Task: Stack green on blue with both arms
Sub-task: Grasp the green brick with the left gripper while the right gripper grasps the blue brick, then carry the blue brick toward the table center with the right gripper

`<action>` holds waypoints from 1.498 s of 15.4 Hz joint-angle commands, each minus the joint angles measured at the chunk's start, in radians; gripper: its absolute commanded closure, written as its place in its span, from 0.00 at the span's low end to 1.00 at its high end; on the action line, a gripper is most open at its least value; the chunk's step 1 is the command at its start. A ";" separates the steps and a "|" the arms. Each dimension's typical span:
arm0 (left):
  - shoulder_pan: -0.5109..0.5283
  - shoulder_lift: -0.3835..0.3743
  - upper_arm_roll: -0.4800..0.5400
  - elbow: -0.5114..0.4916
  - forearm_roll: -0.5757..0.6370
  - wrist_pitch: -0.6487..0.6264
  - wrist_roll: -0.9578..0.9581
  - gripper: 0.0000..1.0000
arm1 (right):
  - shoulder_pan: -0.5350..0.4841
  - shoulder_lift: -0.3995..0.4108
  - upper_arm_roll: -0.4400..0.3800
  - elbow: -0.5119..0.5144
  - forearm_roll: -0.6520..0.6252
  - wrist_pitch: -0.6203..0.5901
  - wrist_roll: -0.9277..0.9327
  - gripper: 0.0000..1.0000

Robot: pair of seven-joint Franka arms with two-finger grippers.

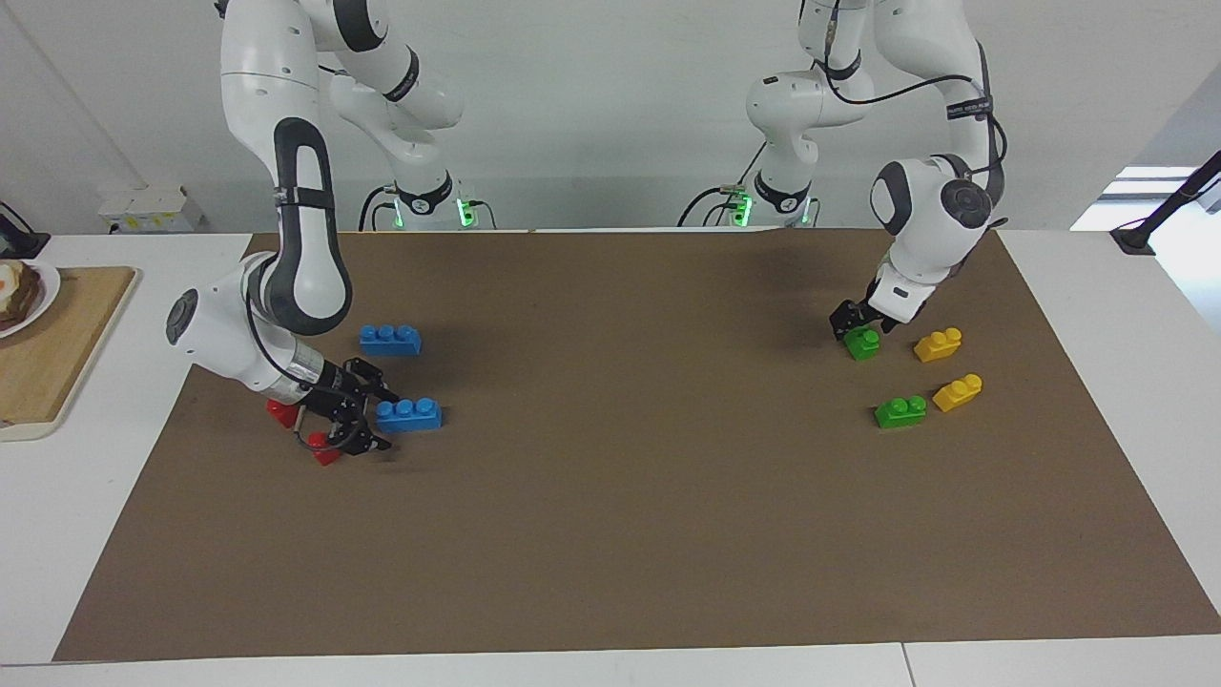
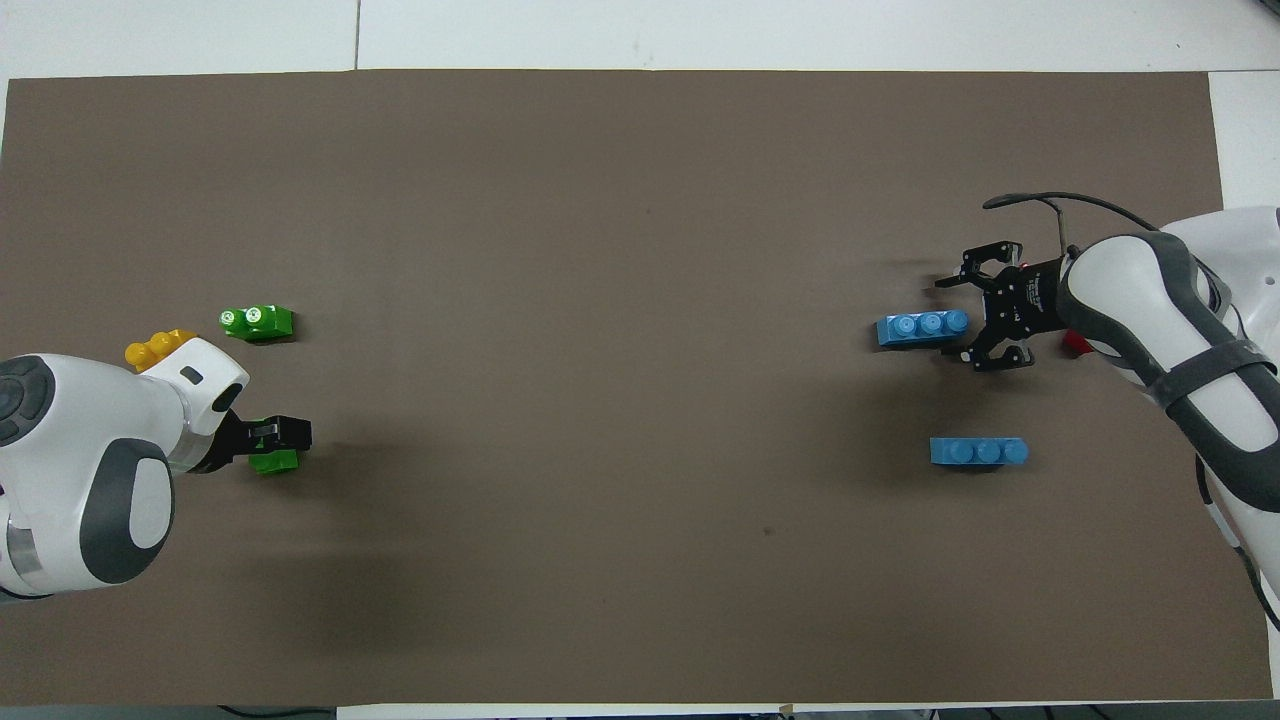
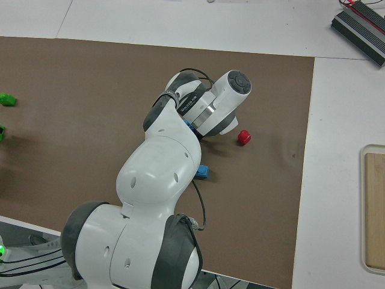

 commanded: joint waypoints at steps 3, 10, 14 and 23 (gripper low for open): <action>0.000 -0.007 -0.002 -0.034 0.010 0.030 -0.042 0.02 | -0.007 0.001 0.006 -0.008 0.060 0.011 -0.036 0.20; -0.007 -0.008 -0.002 -0.036 0.010 0.023 -0.055 1.00 | -0.007 0.001 0.006 0.013 0.064 -0.024 -0.075 1.00; -0.011 0.012 -0.004 0.065 0.010 -0.051 -0.078 1.00 | -0.001 0.000 0.006 0.116 0.065 -0.130 -0.067 1.00; -0.069 0.013 -0.008 0.232 0.001 -0.205 -0.223 1.00 | 0.259 -0.016 0.051 0.294 0.111 -0.097 0.481 1.00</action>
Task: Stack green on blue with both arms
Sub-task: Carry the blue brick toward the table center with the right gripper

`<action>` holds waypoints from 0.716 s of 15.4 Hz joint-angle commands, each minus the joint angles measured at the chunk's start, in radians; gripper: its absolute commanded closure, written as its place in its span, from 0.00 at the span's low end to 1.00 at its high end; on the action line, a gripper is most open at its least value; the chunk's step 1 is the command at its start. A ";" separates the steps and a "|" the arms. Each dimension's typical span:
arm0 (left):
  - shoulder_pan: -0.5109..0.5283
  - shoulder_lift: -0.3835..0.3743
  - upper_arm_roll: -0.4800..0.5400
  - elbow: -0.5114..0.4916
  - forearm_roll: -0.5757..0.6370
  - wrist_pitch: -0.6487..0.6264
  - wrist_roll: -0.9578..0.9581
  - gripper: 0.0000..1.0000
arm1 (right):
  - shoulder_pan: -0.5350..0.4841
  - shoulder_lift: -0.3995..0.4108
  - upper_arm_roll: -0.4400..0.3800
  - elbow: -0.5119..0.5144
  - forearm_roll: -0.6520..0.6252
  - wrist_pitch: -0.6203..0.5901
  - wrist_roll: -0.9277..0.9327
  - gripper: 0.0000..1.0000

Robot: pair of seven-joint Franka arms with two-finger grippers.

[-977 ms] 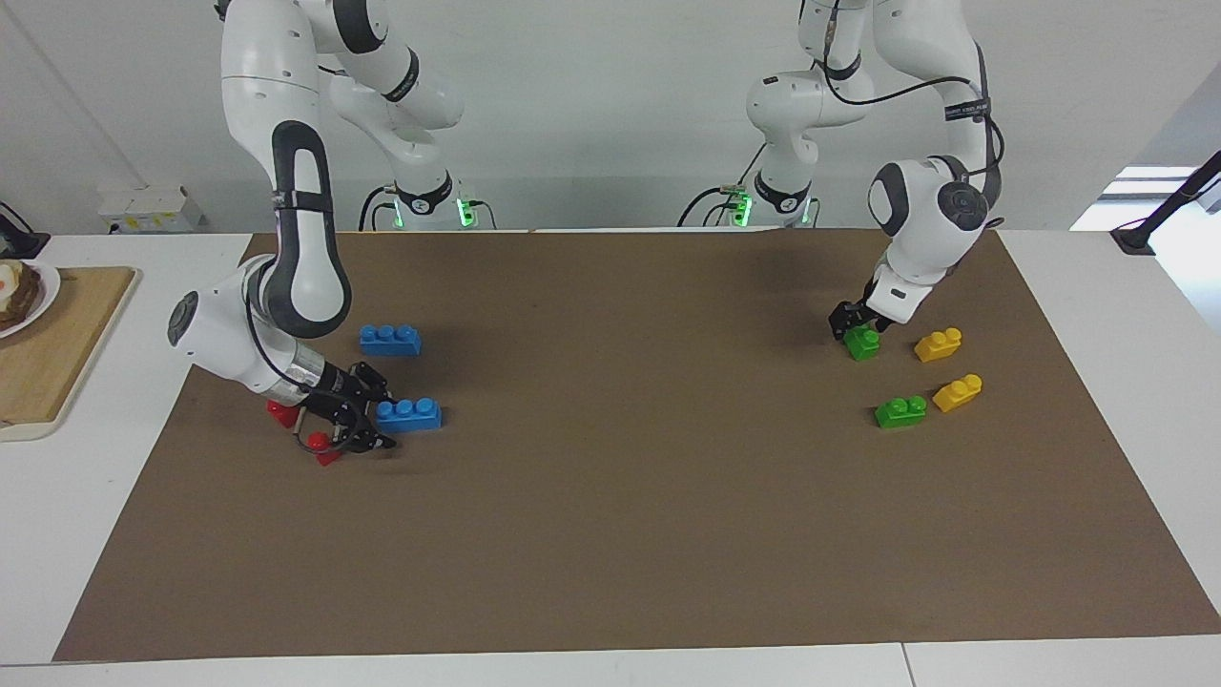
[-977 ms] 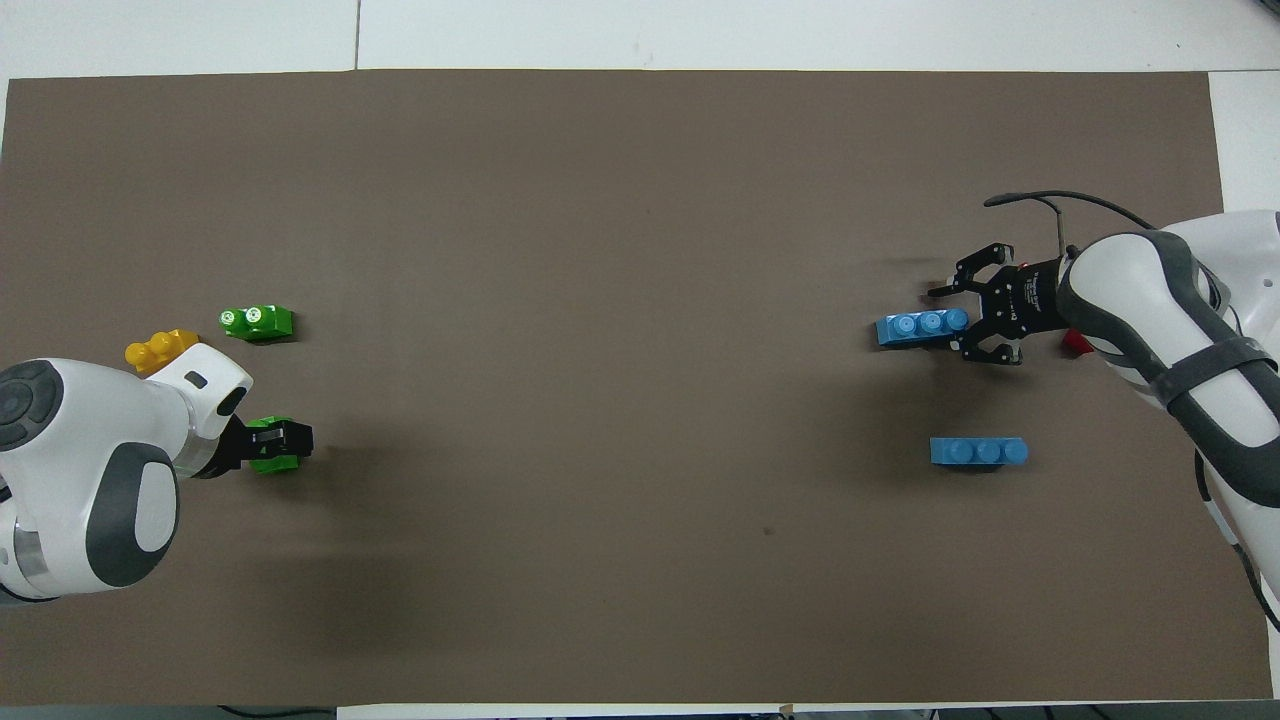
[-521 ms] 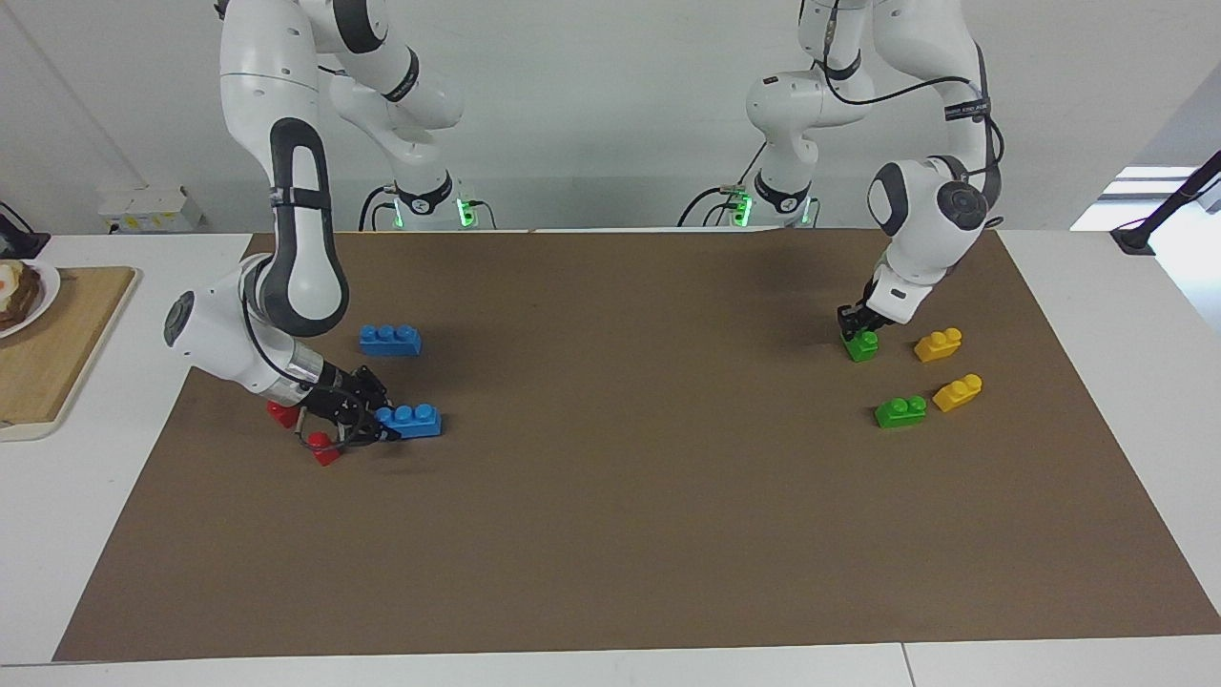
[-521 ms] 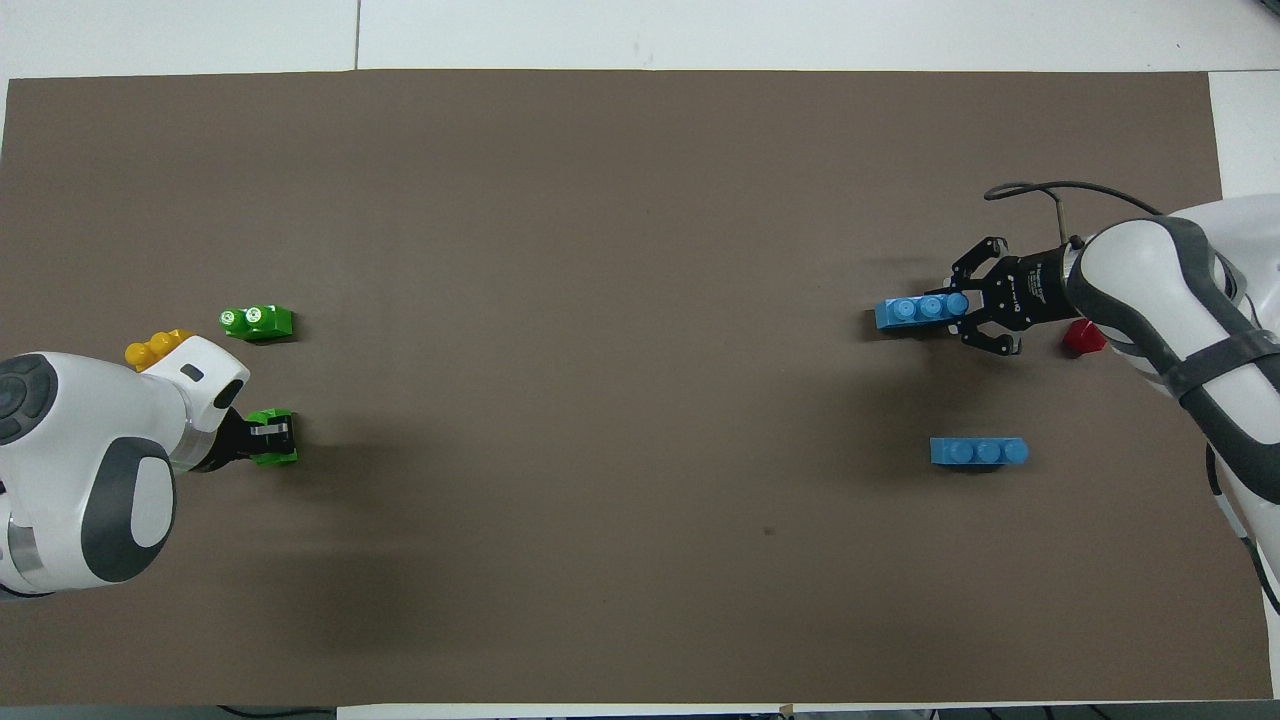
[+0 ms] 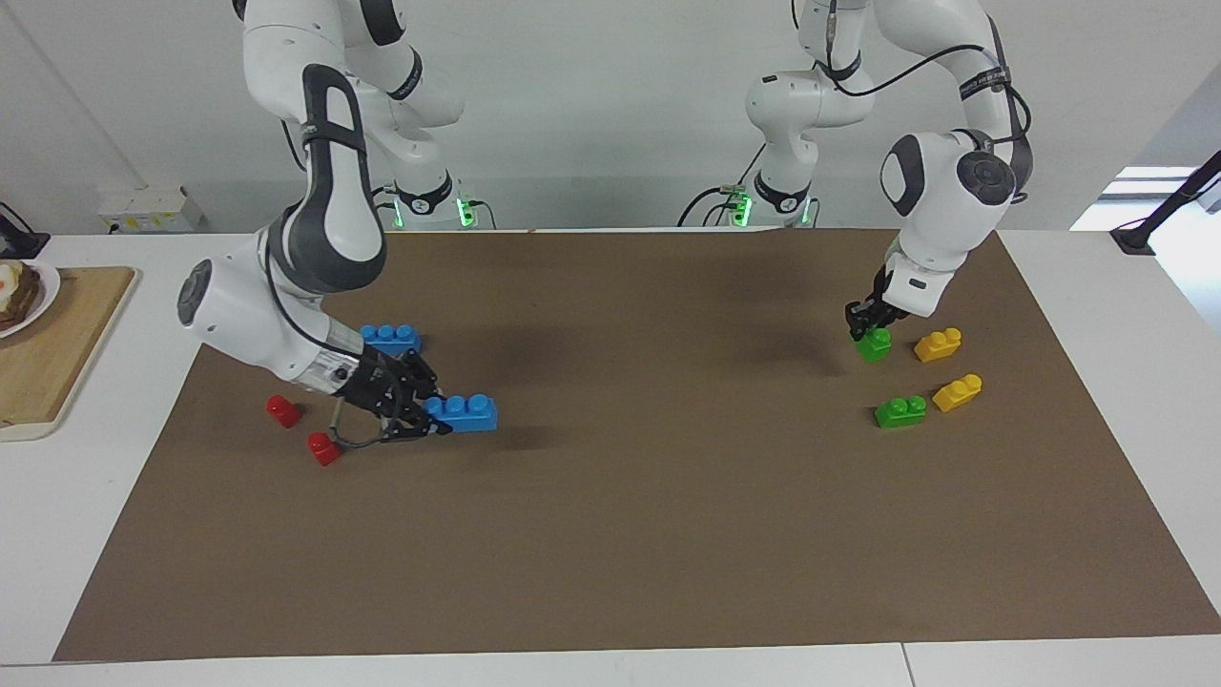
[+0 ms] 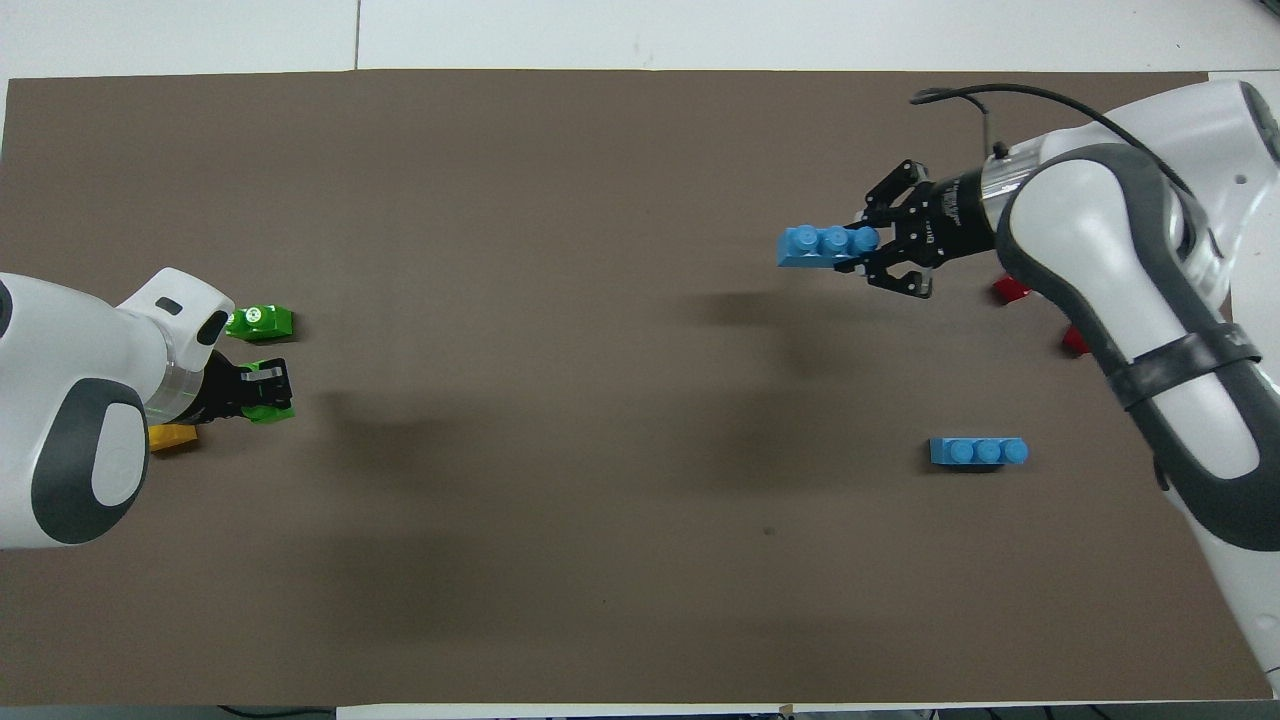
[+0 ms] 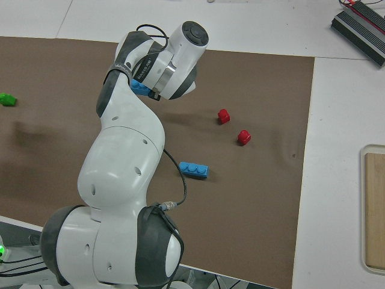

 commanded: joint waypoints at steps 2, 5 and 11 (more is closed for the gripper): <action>-0.012 0.013 0.008 0.015 0.002 -0.010 -0.021 1.00 | 0.174 0.005 0.005 -0.001 0.042 0.189 0.177 1.00; -0.014 0.013 0.008 0.017 0.001 -0.020 -0.036 1.00 | 0.295 0.006 0.005 -0.077 0.039 0.376 0.213 1.00; -0.070 0.015 0.008 0.021 -0.002 -0.015 -0.237 1.00 | 0.426 0.049 0.005 -0.162 0.028 0.440 0.156 1.00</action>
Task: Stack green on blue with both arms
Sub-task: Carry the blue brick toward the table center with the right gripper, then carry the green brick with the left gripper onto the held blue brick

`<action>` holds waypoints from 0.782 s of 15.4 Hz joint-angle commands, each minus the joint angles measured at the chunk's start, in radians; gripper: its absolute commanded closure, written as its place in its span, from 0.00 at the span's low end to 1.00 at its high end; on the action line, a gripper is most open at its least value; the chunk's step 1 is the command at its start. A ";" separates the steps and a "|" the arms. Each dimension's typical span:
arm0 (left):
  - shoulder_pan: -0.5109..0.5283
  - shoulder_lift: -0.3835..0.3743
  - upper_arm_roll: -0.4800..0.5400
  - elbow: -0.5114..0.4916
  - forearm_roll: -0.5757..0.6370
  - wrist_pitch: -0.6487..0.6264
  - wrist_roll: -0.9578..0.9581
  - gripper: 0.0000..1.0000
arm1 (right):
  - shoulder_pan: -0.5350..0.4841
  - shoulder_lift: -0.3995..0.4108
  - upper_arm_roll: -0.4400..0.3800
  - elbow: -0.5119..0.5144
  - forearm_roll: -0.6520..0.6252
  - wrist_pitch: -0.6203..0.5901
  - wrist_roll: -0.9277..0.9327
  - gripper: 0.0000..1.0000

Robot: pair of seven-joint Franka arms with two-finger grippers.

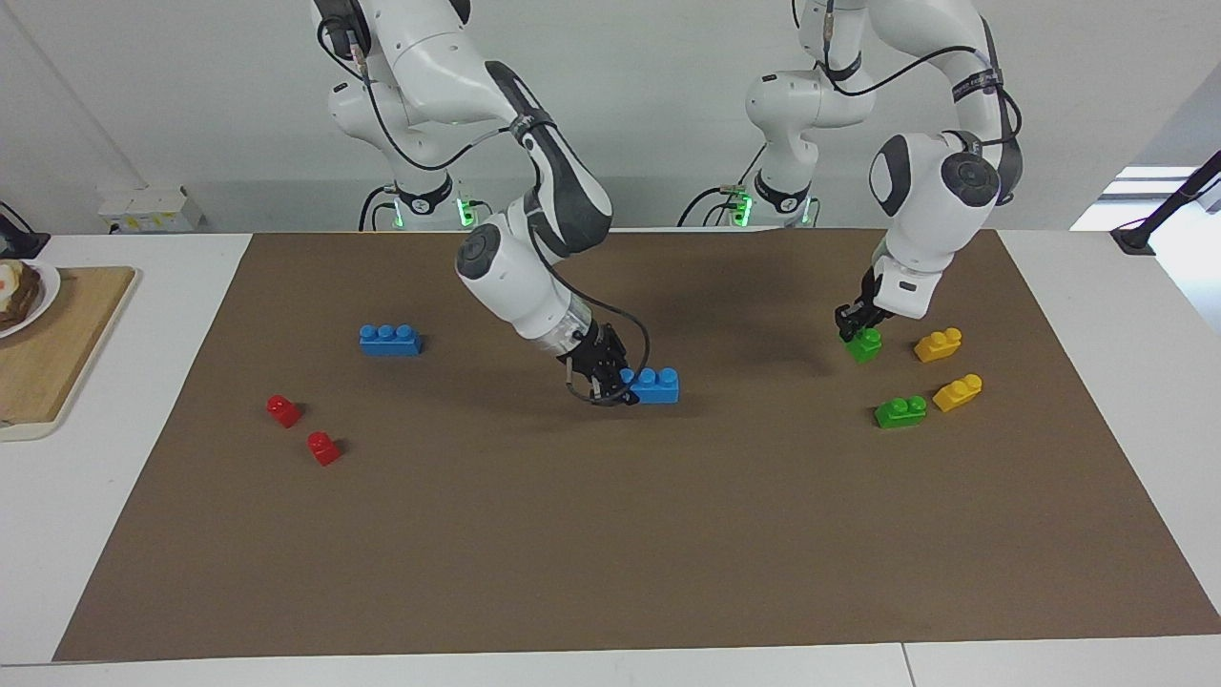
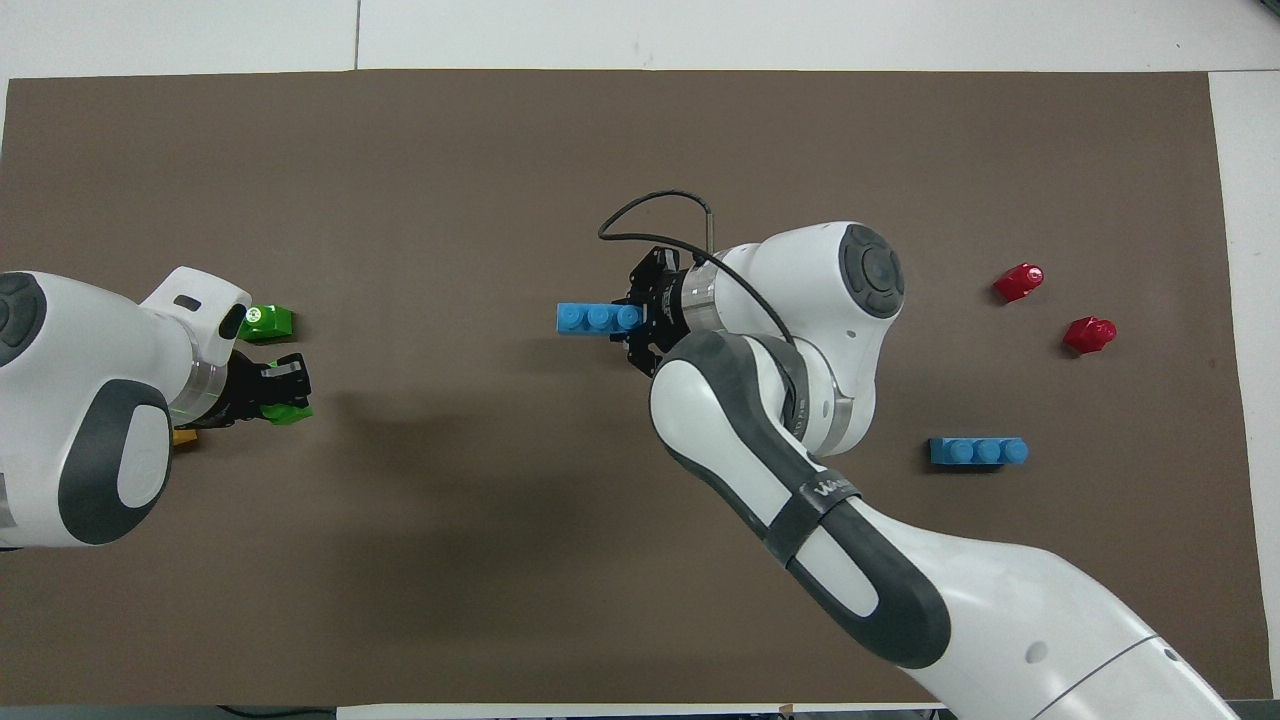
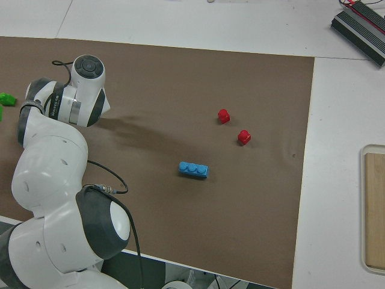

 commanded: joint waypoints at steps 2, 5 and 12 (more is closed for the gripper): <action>-0.028 0.014 0.009 0.025 -0.002 -0.015 -0.164 1.00 | 0.010 -0.007 -0.002 -0.045 0.008 0.006 -0.042 1.00; -0.055 0.029 0.009 0.063 -0.041 -0.047 -0.314 1.00 | 0.023 0.003 -0.004 -0.065 0.017 0.015 -0.027 1.00; -0.204 0.073 0.009 0.155 -0.052 -0.020 -0.975 1.00 | 0.022 0.027 -0.004 -0.100 0.035 0.089 -0.022 1.00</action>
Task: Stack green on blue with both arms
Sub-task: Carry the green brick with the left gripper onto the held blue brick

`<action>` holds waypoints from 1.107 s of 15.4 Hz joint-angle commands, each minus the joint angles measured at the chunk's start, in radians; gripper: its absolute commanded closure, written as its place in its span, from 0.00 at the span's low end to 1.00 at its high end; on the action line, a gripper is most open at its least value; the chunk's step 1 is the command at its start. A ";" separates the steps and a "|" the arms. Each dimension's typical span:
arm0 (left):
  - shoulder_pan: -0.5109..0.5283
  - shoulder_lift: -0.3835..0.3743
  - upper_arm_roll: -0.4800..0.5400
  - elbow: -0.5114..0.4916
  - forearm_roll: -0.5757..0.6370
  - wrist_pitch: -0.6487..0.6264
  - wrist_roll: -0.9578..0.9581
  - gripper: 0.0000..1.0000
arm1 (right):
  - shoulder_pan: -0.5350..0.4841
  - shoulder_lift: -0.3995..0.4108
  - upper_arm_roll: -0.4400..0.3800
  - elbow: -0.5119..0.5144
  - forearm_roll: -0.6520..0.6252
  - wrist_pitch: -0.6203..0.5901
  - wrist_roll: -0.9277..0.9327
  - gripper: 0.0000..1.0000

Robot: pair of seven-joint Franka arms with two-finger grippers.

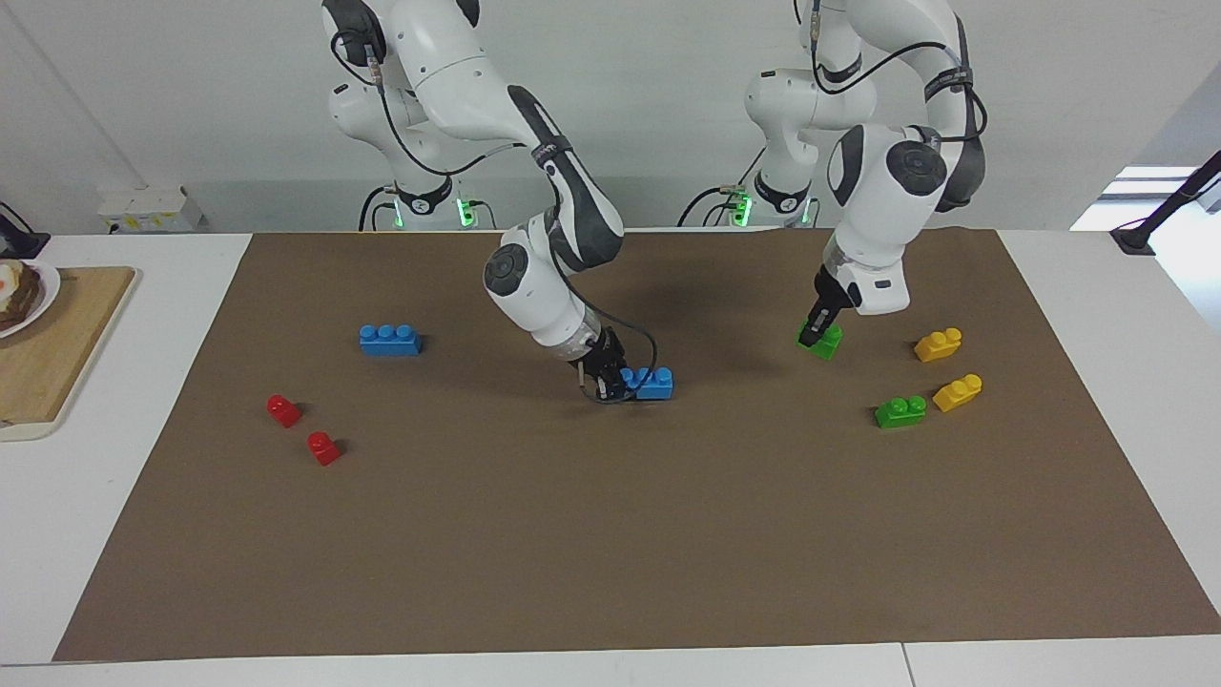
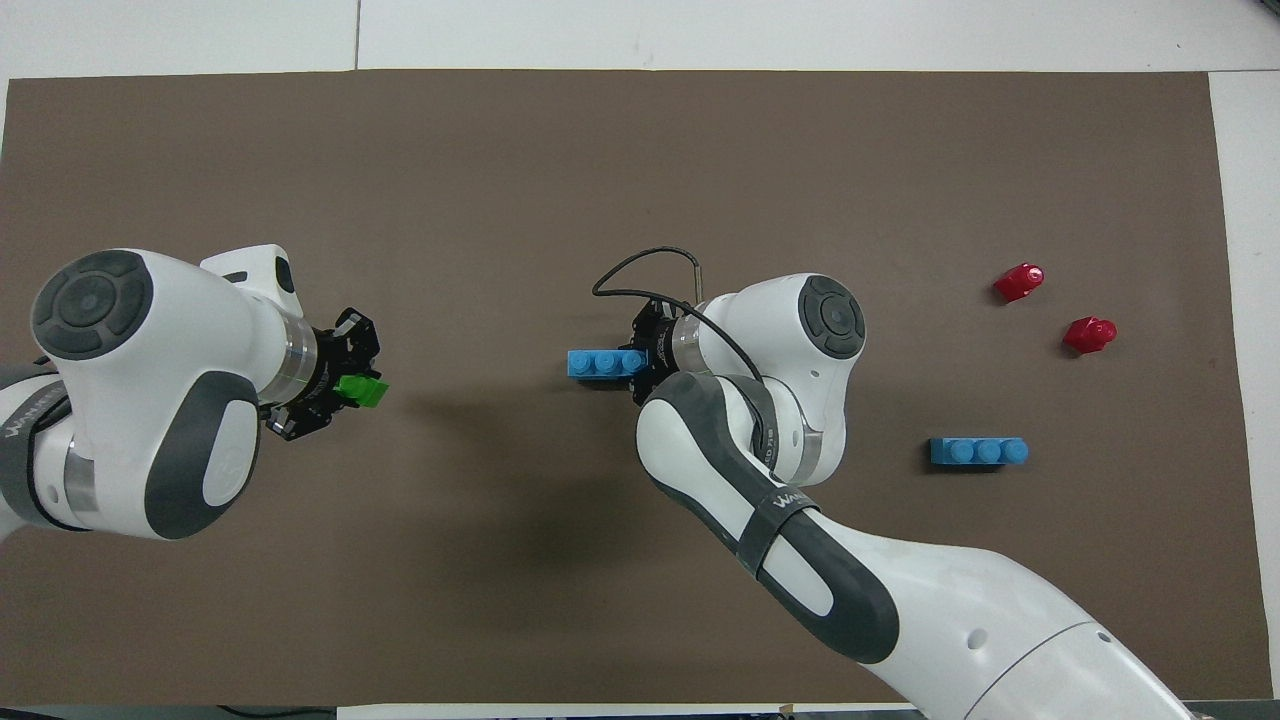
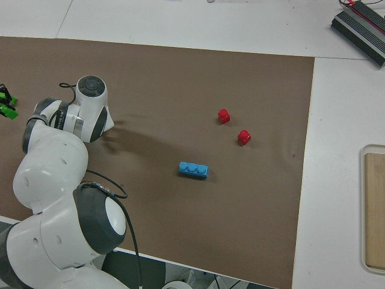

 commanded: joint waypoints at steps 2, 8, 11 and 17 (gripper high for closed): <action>-0.061 0.052 0.014 0.074 -0.040 0.045 -0.290 1.00 | 0.003 0.005 0.000 -0.021 0.058 0.054 -0.013 1.00; -0.191 0.122 0.016 0.135 -0.047 0.125 -0.503 1.00 | 0.004 0.018 -0.002 -0.035 0.075 0.091 -0.024 1.00; -0.231 0.207 0.016 0.224 -0.033 0.131 -0.623 1.00 | 0.004 0.018 0.000 -0.041 0.075 0.096 -0.033 1.00; -0.326 0.420 0.016 0.468 0.036 0.062 -0.836 1.00 | 0.006 0.018 0.000 -0.041 0.081 0.105 -0.038 1.00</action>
